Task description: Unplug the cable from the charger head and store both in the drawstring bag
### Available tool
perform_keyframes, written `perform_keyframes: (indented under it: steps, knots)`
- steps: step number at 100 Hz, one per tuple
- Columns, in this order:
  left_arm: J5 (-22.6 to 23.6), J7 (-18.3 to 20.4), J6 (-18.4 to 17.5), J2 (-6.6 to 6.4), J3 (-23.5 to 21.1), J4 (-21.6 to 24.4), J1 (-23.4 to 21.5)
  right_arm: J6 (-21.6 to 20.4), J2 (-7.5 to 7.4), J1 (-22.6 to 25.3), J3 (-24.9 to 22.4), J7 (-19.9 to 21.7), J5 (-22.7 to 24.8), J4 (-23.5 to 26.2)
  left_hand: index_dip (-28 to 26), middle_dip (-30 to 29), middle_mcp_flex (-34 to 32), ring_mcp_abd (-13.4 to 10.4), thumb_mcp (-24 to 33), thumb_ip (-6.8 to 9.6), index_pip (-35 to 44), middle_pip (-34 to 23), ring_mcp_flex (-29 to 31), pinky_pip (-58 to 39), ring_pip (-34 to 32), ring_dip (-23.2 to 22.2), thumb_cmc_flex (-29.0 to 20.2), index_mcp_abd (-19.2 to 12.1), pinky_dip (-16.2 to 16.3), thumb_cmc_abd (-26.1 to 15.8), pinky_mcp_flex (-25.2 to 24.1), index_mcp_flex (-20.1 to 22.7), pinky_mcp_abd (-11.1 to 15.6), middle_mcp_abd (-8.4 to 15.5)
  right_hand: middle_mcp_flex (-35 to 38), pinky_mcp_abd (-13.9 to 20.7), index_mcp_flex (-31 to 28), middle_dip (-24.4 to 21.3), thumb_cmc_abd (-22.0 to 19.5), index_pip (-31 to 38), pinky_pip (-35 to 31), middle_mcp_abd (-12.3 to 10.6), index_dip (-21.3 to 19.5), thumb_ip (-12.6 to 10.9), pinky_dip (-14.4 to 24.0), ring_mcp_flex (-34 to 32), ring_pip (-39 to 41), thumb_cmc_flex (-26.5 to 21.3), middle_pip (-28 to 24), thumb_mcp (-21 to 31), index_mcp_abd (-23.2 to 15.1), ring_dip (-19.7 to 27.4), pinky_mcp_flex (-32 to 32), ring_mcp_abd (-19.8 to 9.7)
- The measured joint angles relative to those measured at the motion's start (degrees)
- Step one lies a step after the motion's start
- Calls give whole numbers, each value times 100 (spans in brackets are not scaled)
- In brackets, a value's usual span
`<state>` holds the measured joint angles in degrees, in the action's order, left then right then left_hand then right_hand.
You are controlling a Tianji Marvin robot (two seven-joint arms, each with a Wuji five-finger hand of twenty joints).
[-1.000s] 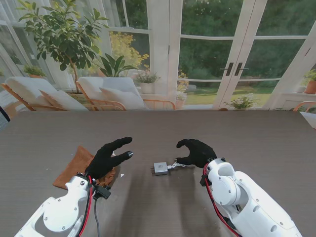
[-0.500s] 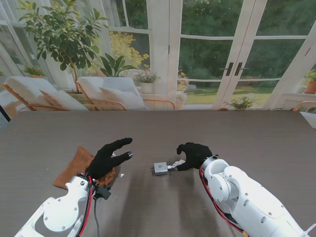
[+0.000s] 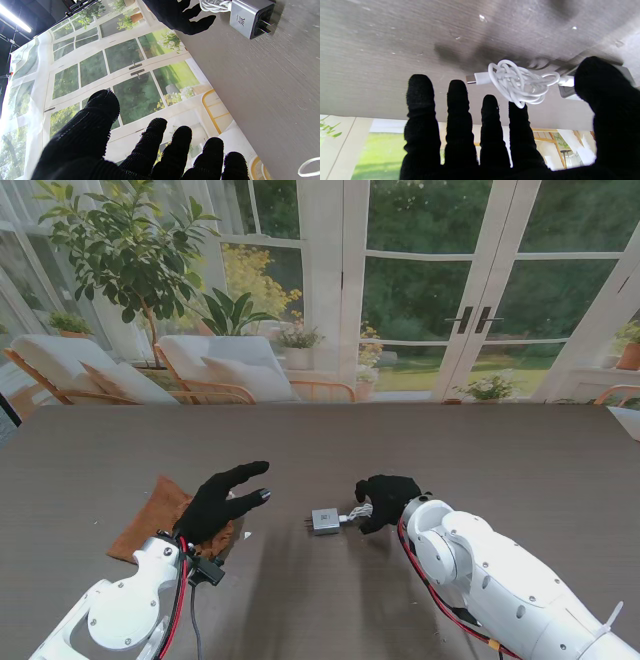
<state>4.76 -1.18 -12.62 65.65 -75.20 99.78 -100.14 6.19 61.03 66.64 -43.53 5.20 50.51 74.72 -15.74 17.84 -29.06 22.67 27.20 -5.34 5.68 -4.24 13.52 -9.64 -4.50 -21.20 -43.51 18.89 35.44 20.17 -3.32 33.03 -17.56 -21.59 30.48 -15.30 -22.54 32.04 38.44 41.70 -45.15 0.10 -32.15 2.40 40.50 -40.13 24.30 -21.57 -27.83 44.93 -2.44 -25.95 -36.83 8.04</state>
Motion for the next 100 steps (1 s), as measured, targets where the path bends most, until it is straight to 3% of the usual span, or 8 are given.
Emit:
perform_keyframes:
  steps: [15, 27, 39, 61, 75, 87, 100]
  knots:
    - [-31, 3, 2, -1, 0, 0, -1, 3, 3, -137, 234, -141, 10, -190, 0, 0, 0, 0, -6, 0, 0, 0, 0, 0, 0, 0, 0, 0, 0, 0, 0, 0, 0, -9, 193, 75, -4, 202, -15, 208, -488, -8, -31, 0, -155, -162, 417, -218, -340, -17, 2, -152, -18, -20]
    - [-68, 39, 18, -4, 5, -1, 2, 11, 27, -225, 353, -175, -73, -321, 0, 0, 0, 0, -7, 0, 0, 0, 0, 0, 0, 0, 0, 0, 0, 0, 0, 0, 0, -37, 405, 157, -65, 312, -849, 436, -890, -16, -67, -7, -438, -318, 640, -1054, -442, -861, 2, -178, -49, -45]
    - [-69, 75, 39, -8, 6, -2, 6, 33, 56, -299, 446, -204, -203, -430, 0, 0, 0, 0, -9, 0, 0, 0, 0, 0, 0, 0, 0, 0, 0, 0, 0, 0, 0, -45, 537, 223, -133, 362, -1491, 625, -1068, -18, -94, -18, -457, -288, 833, -1609, -535, -1735, 1, -294, -49, -44]
    - [-138, 138, 84, -18, 27, -9, 28, 30, 132, -470, 646, -443, -349, -679, 0, 0, 0, 0, -71, 0, 0, 0, 0, 0, 0, 0, 0, 0, 0, -87, 0, 0, 0, -49, 1278, 305, -264, 527, -1895, 1804, -1509, -18, 956, 64, -744, -878, 1202, -2803, -891, -3109, -197, -381, -91, -26]
    - [-158, 196, 124, -25, 36, -10, 42, -41, 182, -602, 787, -513, -462, -845, 0, 0, 0, 0, -135, 0, 0, 0, 0, 0, 0, 0, 0, 0, 0, -86, 0, 2, 0, -50, 1969, 390, -636, 858, -2295, 1953, -1831, -13, 1115, 120, -756, -1596, 1383, -3347, -993, -3874, -243, -456, -94, -140]
    - [-170, 202, 152, -28, 43, -9, 43, -191, 201, -663, 845, -517, -519, -934, 0, 0, 0, 0, -202, 0, 0, 0, 0, 0, 0, 0, 0, 0, 0, -86, 0, 3, 0, -56, 2634, 503, -934, 863, -2367, 1989, -2225, 36, 1151, 124, -762, -2242, 1505, -3519, -1150, -4031, -184, -471, -98, -330]
    - [-216, 221, 170, -30, 57, -9, 51, -409, 246, -654, 801, -688, -622, -1061, 0, 0, 0, 0, -252, 0, 0, 0, 0, 0, 0, 0, -5, 0, 0, -150, 0, 7, 0, -69, 3479, 509, -1090, 789, -2367, 2078, -2915, 98, 1116, 125, -763, -3096, 2186, -3565, -1311, -4179, -128, -859, -101, -369]
